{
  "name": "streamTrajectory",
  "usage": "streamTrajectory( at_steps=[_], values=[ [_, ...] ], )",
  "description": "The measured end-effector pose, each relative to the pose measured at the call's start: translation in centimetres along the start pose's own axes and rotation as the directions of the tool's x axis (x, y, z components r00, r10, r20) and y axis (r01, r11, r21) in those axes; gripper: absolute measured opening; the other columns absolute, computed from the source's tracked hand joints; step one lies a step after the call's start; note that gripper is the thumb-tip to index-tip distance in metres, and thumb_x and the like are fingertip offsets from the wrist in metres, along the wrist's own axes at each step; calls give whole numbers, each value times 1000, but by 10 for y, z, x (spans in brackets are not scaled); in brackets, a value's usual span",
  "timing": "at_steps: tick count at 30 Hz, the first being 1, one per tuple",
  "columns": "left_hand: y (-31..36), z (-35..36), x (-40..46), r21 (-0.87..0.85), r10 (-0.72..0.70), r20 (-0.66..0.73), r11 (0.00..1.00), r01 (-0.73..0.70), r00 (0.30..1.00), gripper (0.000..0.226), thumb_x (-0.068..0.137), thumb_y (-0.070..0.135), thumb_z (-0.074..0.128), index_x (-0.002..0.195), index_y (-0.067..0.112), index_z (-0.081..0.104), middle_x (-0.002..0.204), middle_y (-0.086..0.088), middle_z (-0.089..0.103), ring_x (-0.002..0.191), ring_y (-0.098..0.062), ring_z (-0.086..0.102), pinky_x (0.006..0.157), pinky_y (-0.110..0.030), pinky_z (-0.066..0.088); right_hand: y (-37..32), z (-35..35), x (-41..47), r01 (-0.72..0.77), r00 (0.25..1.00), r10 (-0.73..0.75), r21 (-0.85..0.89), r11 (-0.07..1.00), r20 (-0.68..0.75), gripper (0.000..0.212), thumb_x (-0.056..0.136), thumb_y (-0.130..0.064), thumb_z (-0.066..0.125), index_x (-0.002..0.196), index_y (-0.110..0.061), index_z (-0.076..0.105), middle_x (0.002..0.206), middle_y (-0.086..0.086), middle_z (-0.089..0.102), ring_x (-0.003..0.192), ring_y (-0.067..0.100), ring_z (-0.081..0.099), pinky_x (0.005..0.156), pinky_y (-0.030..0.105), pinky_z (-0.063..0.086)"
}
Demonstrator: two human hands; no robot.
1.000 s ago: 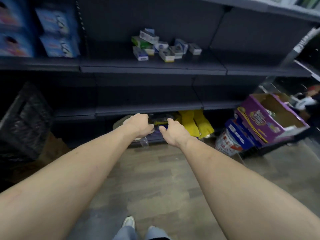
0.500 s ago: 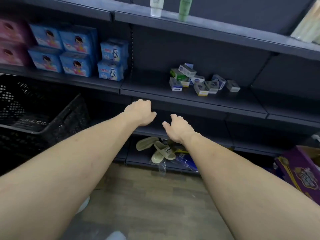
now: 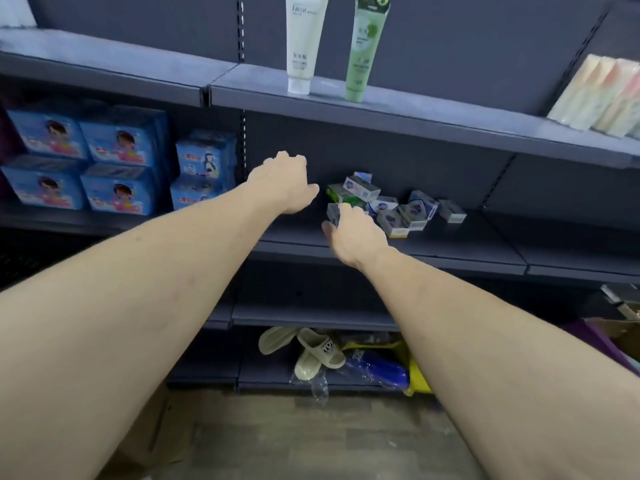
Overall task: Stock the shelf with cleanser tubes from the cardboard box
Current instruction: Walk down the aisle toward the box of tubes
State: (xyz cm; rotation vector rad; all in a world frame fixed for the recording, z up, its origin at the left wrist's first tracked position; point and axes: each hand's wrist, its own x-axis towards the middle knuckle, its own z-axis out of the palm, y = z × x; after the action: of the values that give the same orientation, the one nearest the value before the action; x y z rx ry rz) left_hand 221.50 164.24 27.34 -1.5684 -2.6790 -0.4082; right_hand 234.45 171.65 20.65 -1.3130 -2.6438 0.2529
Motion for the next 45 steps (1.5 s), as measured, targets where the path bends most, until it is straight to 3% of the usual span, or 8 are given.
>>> streamTrajectory(
  at_steps=[5,11,18,22,26,31,36,45],
  values=[
    [-4,-27,53,2,63,-97,998,-63,993,55,97,43,48,141,11,40,141,-15,40,125,-37,44,93,-47,41,-15,-23,43,3,983,4,40,999,-183,40,102,-37,42,132,-11,43,131,12,49,120,34,48,90,44,42],
    [-14,-40,95,-28,18,-237,999,-25,971,49,97,42,49,132,8,39,129,-16,43,115,-36,48,84,-44,40,-19,-53,95,-32,926,21,-23,999,-377,50,102,-37,42,144,-11,36,136,11,47,121,31,47,93,42,41],
    [-10,-52,147,-165,-69,-344,986,12,936,81,94,40,54,153,9,7,134,-18,42,117,-37,48,84,-45,42,-27,-88,153,-9,803,51,74,997,-594,65,99,-37,49,152,-10,24,136,9,45,120,28,47,96,39,41],
    [0,-52,168,-293,-173,-362,954,65,916,98,93,38,58,155,8,-12,140,-16,37,120,-35,48,88,-46,44,-24,-99,177,-15,802,140,216,976,-580,81,98,-40,52,157,-8,6,139,11,44,122,28,46,97,39,41],
    [4,-53,185,-375,-279,-371,918,132,886,107,91,37,62,152,11,-22,134,-17,40,113,-34,54,79,-43,45,-23,-107,197,1,826,196,348,937,-529,89,97,-40,56,157,-9,-1,143,10,42,124,28,47,92,40,45],
    [5,-55,197,-401,-281,-385,909,115,879,105,93,30,61,152,11,-23,132,-16,45,103,-33,59,67,-37,41,-29,-111,214,35,823,213,421,906,-527,76,95,-29,61,153,-12,14,136,7,48,114,29,57,82,41,50],
    [9,-56,198,-429,-273,-376,898,94,886,100,95,25,60,153,10,-19,131,-16,47,106,-33,59,69,-38,44,-28,-115,214,22,825,215,411,911,-522,51,96,-20,59,137,-11,31,123,8,55,105,30,60,70,36,43],
    [30,-62,177,-323,-131,-504,945,-45,854,93,94,27,58,156,10,-8,122,-15,50,91,-33,61,63,-38,40,-6,-126,169,56,742,221,387,920,-633,57,91,-21,60,142,-16,33,120,4,54,101,28,58,76,39,50]
  ],
)
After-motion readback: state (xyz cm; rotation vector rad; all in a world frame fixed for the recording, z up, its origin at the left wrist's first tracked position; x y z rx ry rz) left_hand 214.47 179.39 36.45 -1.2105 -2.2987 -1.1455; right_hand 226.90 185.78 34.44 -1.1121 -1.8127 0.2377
